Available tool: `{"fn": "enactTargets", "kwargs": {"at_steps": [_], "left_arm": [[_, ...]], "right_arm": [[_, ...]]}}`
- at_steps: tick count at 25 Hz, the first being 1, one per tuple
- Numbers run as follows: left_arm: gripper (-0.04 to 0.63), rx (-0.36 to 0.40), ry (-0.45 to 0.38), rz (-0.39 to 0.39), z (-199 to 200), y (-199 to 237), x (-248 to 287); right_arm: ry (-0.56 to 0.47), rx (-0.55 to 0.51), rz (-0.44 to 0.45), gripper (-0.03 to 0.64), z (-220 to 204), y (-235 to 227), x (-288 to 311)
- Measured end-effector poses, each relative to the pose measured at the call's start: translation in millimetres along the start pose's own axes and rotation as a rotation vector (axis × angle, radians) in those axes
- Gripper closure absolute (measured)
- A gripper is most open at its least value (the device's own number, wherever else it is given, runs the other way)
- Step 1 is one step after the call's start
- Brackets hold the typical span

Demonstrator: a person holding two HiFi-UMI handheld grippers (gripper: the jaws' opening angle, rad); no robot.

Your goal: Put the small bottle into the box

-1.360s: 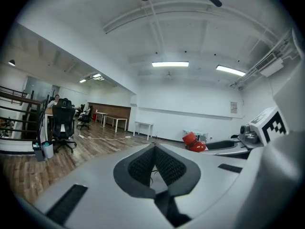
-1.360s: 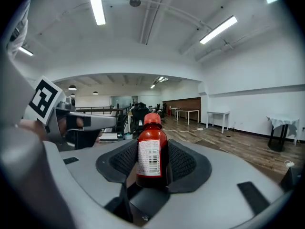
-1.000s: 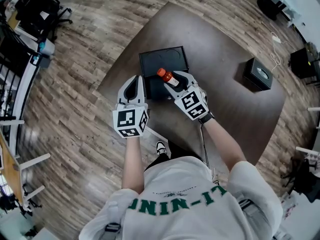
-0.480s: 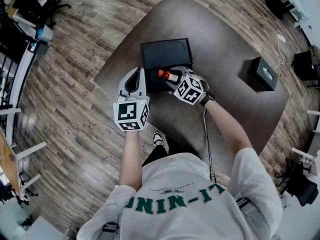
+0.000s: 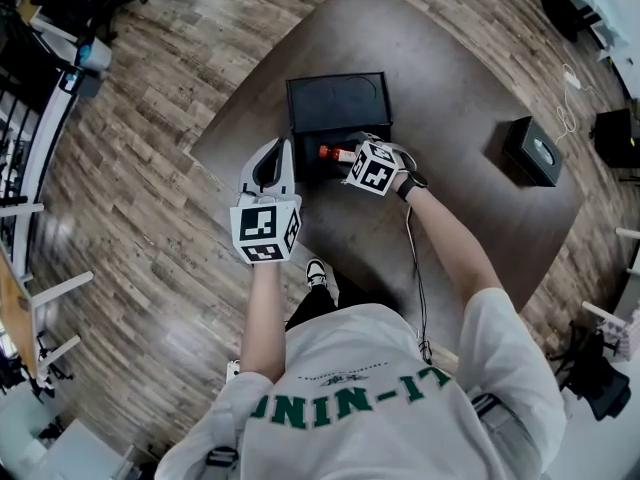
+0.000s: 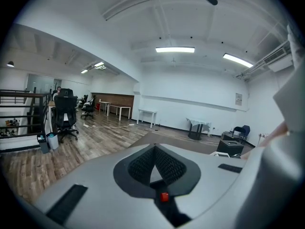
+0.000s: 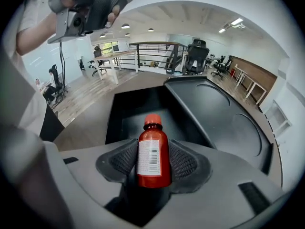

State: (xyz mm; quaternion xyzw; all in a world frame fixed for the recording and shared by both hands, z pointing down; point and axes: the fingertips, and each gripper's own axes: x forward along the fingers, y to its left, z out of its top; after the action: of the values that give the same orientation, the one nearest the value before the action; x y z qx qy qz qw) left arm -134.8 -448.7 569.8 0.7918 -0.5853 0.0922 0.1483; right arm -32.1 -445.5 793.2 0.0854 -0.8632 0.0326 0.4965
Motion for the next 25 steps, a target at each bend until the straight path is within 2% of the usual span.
{"fn": "enactTargets", "kwargs": {"at_steps": [4,8,10,19,25], "left_arm": [[0.584,0.000,0.007,0.008,-4.0,1.7,-2.7],[0.584,0.000,0.007,0.006,-3.9,-1.0,-8.1],[0.584,0.000,0.004,0.005,-1.6,-2.8,-11.4],[0.584,0.007,-0.018,-0.008,7.4,-13.3,-30.8],[0.584,0.025,-0.050,-0.020,21.4,-25.2,-51.4]], "right_arm": [[0.014,0.067,0.023,0.396,-0.9,-3.1,3.6],[0.035,0.084,-0.011,0.381,-2.3,-5.0,-1.6],[0.020,0.141,-0.022,0.374,-3.0,-4.1,-11.9],[-0.212,0.389,-0.129,0.379,14.9,1.3,-78.2],[-0.380,0.526,-0.264,0.400,30.7,9.4,-141.3]]}}
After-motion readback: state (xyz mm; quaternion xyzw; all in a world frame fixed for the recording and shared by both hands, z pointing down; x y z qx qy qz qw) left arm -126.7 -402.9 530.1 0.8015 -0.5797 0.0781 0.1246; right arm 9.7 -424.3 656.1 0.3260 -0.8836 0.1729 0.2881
